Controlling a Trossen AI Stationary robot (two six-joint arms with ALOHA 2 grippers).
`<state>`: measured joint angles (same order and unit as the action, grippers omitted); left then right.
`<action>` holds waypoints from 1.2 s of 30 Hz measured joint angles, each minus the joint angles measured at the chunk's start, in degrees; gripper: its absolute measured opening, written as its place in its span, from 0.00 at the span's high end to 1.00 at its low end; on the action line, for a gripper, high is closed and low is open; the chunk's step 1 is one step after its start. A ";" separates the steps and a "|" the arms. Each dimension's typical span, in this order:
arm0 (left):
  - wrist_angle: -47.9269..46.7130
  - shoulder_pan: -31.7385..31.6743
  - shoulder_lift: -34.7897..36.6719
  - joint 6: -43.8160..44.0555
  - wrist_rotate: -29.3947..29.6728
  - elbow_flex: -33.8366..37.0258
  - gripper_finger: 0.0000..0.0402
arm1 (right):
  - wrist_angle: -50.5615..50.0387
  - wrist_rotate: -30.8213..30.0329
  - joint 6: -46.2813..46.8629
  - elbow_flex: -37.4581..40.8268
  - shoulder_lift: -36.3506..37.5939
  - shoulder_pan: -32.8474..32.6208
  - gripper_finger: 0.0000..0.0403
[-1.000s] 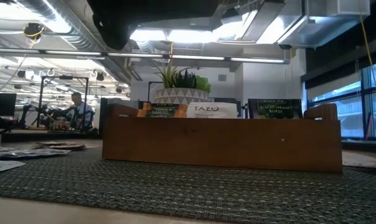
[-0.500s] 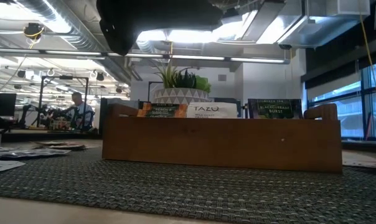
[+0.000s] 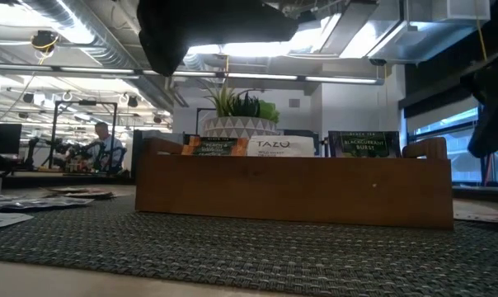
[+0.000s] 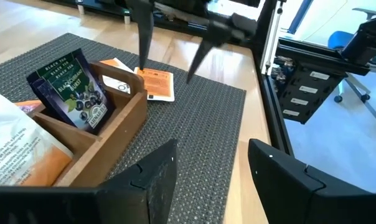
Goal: Pick & Place Tea
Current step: Put the white tea bag into the middle of the wooden organizer
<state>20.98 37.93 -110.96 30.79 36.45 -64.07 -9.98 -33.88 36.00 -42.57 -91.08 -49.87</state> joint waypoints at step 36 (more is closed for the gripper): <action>-1.14 -0.17 0.00 -0.02 -0.06 0.02 0.53 | -14.26 2.51 14.98 -10.66 -16.97 -1.13 0.82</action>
<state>19.84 37.76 -110.96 30.76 36.39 -64.05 -24.23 -31.37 50.98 -53.23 -108.05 -51.00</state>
